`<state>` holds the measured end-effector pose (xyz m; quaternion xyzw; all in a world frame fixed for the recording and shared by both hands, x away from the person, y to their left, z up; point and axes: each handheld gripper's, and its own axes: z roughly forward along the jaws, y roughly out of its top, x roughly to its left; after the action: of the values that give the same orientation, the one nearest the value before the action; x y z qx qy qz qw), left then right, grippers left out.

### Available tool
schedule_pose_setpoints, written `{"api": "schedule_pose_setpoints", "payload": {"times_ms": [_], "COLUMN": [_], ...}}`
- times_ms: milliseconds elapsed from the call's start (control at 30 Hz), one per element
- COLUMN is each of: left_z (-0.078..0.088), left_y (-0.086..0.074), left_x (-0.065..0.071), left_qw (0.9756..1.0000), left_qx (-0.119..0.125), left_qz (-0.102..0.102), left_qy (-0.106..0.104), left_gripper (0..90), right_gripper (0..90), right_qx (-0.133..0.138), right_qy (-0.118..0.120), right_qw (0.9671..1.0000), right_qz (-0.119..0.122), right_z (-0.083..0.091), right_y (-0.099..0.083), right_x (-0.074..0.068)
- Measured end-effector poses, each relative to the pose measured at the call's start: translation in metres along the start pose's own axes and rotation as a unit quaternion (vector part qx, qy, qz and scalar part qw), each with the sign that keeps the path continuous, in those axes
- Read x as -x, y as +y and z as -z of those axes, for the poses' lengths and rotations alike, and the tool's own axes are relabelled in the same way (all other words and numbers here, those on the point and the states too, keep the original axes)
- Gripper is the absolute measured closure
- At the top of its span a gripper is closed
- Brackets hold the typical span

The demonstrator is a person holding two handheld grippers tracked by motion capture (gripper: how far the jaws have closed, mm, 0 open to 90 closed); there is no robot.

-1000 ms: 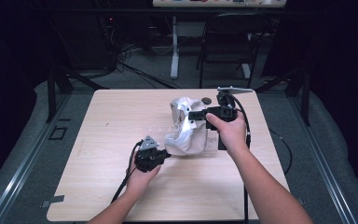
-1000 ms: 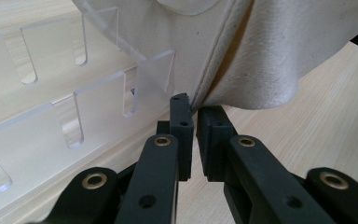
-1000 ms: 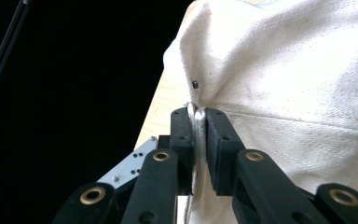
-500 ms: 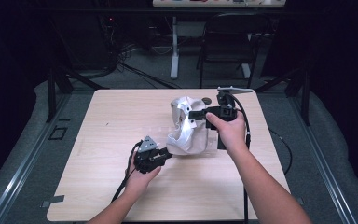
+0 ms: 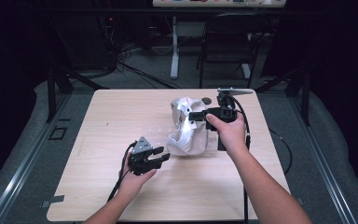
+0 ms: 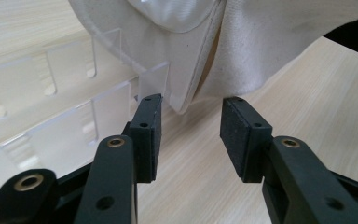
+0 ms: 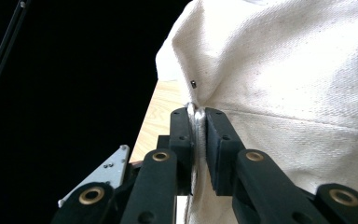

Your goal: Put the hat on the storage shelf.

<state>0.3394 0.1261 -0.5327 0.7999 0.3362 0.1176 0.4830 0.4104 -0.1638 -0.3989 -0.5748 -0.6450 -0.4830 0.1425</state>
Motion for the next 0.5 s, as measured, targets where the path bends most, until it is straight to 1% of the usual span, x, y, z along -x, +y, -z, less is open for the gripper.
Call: {"api": "schedule_pose_setpoints", "payload": {"times_ms": [133, 167, 200, 267, 300, 333, 400, 433, 500], "left_z": [0.010, 0.015, 0.015, 0.025, 0.025, 0.030, 0.037, 0.040, 0.046], "left_y": [-0.004, -0.006, -0.006, -0.012, -0.012, -0.015, -0.020, -0.023, -0.028], "left_x": [-0.003, -0.006, -0.006, -0.011, -0.011, -0.014, -0.019, -0.021, -0.025], "left_qw": [1.0000, 1.0000, 1.0000, 1.0000, 1.0000, 0.9999, 0.9998, 0.9997, 0.9994], "left_qx": [0.000, -0.001, -0.001, -0.005, -0.005, -0.005, -0.008, -0.011, -0.013], "left_qz": [0.001, 0.004, 0.004, 0.008, 0.008, 0.012, 0.013, 0.013, 0.012], "left_qy": [0.001, 0.000, 0.000, 0.001, 0.001, 0.004, 0.011, 0.017, 0.029], "left_gripper": [56.2, 54.6, 54.2, 53.2, 53.1, 52.9, 52.7, 52.1, 52.0], "right_gripper": [82.0, 81.7, 81.7, 81.2, 81.2, 80.5, 79.6, 76.7, 73.7], "right_qx": [0.002, 0.009, 0.009, 0.007, 0.007, 0.009, 0.011, 0.012, 0.014], "right_qy": [-0.002, -0.007, -0.007, -0.011, -0.011, -0.014, -0.015, -0.015, -0.013], "right_qw": [1.0000, 0.9999, 0.9999, 0.9998, 0.9998, 0.9997, 0.9997, 0.9996, 0.9996], "right_qz": [0.002, 0.006, 0.006, 0.013, 0.013, 0.015, 0.018, 0.022, 0.023], "right_z": [0.001, 0.002, 0.002, 0.003, 0.003, 0.003, 0.003, 0.004, 0.004], "right_y": [-0.001, -0.002, -0.002, -0.002, -0.002, -0.002, -0.002, -0.002, -0.002], "right_x": [-0.001, -0.002, -0.002, -0.004, -0.004, -0.005, -0.005, -0.006, -0.007]}}
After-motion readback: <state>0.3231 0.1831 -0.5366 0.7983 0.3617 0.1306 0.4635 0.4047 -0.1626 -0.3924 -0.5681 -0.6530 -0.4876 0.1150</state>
